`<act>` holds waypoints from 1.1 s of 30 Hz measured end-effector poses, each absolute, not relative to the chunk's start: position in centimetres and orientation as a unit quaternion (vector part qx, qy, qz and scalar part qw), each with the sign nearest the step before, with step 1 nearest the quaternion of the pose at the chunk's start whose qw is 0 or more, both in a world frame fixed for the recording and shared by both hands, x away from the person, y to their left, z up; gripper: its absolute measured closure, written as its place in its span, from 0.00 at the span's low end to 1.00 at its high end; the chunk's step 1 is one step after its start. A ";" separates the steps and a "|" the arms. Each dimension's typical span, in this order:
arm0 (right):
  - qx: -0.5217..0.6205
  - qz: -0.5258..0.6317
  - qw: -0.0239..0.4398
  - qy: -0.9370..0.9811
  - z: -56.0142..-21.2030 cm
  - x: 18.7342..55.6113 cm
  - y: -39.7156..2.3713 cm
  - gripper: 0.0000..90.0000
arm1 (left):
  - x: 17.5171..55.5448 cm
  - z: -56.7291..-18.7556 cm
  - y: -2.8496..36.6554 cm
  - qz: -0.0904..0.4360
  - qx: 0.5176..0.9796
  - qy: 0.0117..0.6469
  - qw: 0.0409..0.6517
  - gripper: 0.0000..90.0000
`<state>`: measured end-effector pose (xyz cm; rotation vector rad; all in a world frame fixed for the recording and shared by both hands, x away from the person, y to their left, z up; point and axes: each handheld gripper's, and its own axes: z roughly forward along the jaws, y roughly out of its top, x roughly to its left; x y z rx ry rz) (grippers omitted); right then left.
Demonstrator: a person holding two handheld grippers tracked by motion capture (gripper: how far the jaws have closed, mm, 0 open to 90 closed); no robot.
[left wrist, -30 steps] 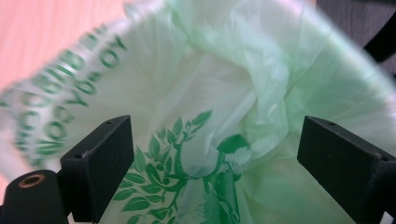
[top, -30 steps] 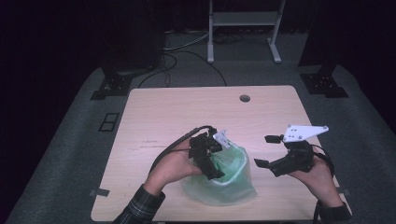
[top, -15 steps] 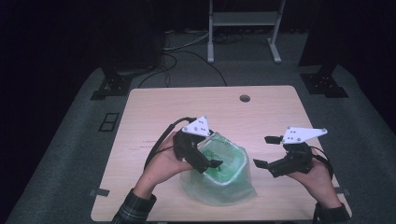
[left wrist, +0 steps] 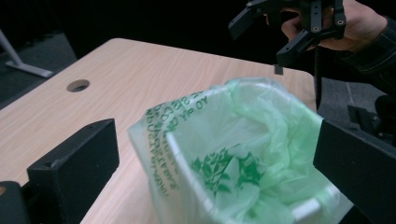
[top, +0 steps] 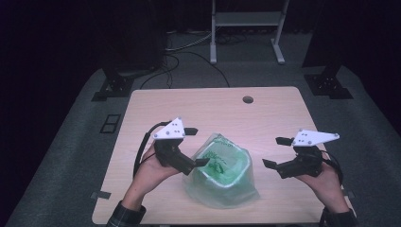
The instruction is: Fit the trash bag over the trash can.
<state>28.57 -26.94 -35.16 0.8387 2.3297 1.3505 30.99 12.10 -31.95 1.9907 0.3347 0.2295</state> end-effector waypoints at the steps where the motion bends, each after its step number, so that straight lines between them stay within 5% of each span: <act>1: 0.295 0.473 0.162 0.814 -35.2 28.6 -27.1 0.09 | 30.9 -32.0 12.5 0.097 0.830 0.142 0.530 0.00; 33: 0.380 0.440 0.215 0.785 -42.5 25.5 -35.4 0.03 | 28.4 -39.6 21.4 0.153 0.799 0.236 0.531 0.00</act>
